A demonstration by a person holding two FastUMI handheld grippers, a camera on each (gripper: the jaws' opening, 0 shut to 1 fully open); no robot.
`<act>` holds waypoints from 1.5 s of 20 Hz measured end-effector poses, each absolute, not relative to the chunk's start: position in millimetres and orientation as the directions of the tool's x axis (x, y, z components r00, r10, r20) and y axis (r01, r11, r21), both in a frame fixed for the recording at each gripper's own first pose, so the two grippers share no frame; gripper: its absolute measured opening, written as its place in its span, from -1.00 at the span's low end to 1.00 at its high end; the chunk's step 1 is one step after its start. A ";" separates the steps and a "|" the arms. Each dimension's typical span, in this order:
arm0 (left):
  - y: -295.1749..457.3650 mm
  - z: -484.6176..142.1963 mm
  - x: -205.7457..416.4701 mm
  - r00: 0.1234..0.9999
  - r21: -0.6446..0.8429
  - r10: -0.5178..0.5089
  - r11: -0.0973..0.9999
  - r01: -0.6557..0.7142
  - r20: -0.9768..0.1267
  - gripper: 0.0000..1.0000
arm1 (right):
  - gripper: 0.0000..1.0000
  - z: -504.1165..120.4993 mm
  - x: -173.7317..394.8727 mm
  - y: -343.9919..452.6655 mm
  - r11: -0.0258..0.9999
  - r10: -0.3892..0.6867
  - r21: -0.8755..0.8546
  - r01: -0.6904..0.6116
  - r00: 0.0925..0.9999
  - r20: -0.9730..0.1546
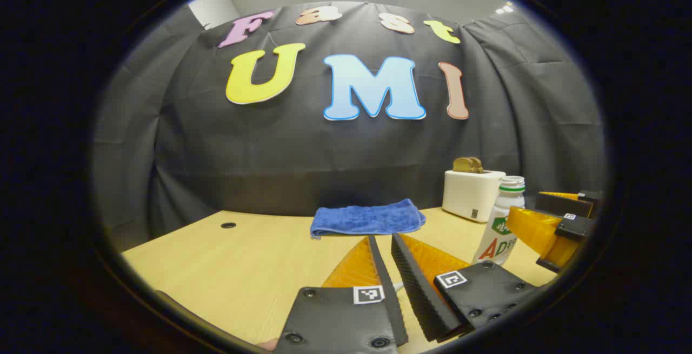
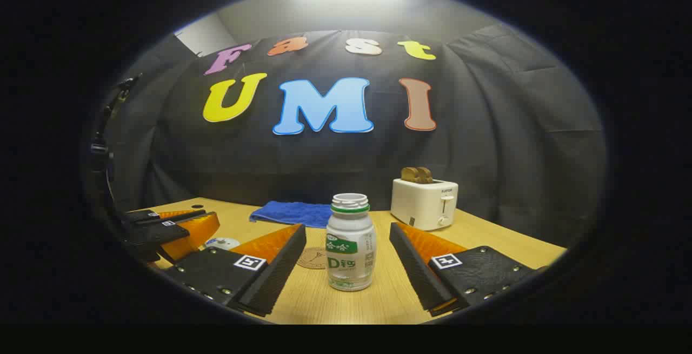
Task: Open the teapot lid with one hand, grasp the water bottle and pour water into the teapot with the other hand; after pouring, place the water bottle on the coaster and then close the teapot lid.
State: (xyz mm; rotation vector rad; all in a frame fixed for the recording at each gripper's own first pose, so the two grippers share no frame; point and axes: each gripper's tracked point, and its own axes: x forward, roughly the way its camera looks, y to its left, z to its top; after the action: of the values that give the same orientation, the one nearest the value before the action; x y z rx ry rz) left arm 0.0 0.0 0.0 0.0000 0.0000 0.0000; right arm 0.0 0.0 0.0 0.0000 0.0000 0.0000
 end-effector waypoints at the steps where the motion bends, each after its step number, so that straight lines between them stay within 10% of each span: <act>1: -0.9 -7.7 3.7 1.000 -0.001 -0.002 1.000 0.002 -0.018 -0.56 | 0.90 -1.9 0.6 -0.5 1.000 0.001 0.001 -0.001 1.000 -0.004; 18: 8.2 -50.3 27.2 0.992 0.032 0.046 0.999 -0.043 -0.118 -0.56 | 0.91 -20.4 4.4 -4.7 0.999 0.011 0.047 -0.010 0.999 -0.036; 19: 8.7 -50.1 27.0 0.992 0.028 0.049 0.999 -0.046 -0.118 -1.00 | 0.92 -21.4 4.5 -4.6 0.999 0.012 0.045 -0.010 0.999 -0.039; 22: 10.4 -50.5 25.7 0.992 0.017 0.058 0.998 -0.056 -0.116 -1.00 | 0.91 -24.6 4.6 -3.9 0.999 0.012 0.052 -0.010 0.999 -0.047; 23: 11.0 -49.8 26.3 0.992 0.015 0.058 0.998 -0.057 -0.115 -0.61 | 0.91 -23.9 4.3 -3.9 0.998 0.011 0.055 -0.009 0.999 -0.047; 30: 12.6 -50.1 26.5 0.992 -0.004 0.050 0.999 -0.051 -0.113 -0.68 | 0.91 -27.3 6.4 -1.7 0.999 0.016 0.045 -0.014 0.998 -0.054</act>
State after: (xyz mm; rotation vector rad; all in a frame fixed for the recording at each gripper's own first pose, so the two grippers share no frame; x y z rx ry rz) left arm 26.5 12.6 -50.1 -0.0068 0.1135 0.0509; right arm 6.4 -1.7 -27.3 0.0449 0.0541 0.0149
